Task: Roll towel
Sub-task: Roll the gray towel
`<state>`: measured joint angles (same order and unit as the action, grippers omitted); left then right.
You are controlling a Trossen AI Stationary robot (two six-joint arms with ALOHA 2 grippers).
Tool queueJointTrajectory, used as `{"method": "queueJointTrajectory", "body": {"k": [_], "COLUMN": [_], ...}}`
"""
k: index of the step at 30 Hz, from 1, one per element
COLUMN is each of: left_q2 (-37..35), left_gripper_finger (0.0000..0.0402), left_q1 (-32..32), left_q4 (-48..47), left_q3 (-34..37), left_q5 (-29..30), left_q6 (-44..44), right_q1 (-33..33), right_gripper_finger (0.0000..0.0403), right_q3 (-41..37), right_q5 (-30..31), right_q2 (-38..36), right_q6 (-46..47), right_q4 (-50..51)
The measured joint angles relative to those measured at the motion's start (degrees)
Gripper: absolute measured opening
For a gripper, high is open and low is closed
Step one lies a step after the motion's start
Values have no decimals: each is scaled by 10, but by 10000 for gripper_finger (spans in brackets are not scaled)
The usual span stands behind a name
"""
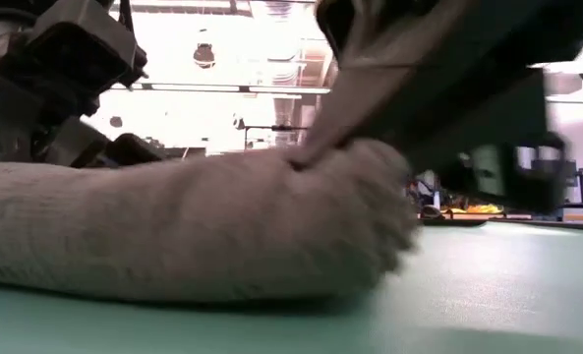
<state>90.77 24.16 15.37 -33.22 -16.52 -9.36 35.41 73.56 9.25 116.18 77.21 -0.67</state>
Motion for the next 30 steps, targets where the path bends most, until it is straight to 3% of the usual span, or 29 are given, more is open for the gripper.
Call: {"method": "queueJointTrajectory", "body": {"k": [6, 11, 16, 24, 30], "left_q2": [-11, 23, 45, 46, 18], "left_gripper_finger": [0, 0, 0, 0, 0], "left_q1": [1, 17, 30, 37, 37], "left_q4": [-1, 27, 19, -4, -32], "left_q3": [0, 0, 0, 0, -1], "left_q5": [14, 22, 13, -64, -21], "left_q6": [7, 4, -20, -52, -26], "right_q1": [22, 29, 18, -3, -28], "right_gripper_finger": [53, 53, 54, 54, 54], "right_q3": [0, 0, 0, 1, 2], "right_q5": [33, 57, 55, 57, 21], "right_q2": [0, 0, 0, -21, -15], "right_q6": [77, 110, 122, 139, 143], "right_q4": [28, 26, 26, 65, 135]}}
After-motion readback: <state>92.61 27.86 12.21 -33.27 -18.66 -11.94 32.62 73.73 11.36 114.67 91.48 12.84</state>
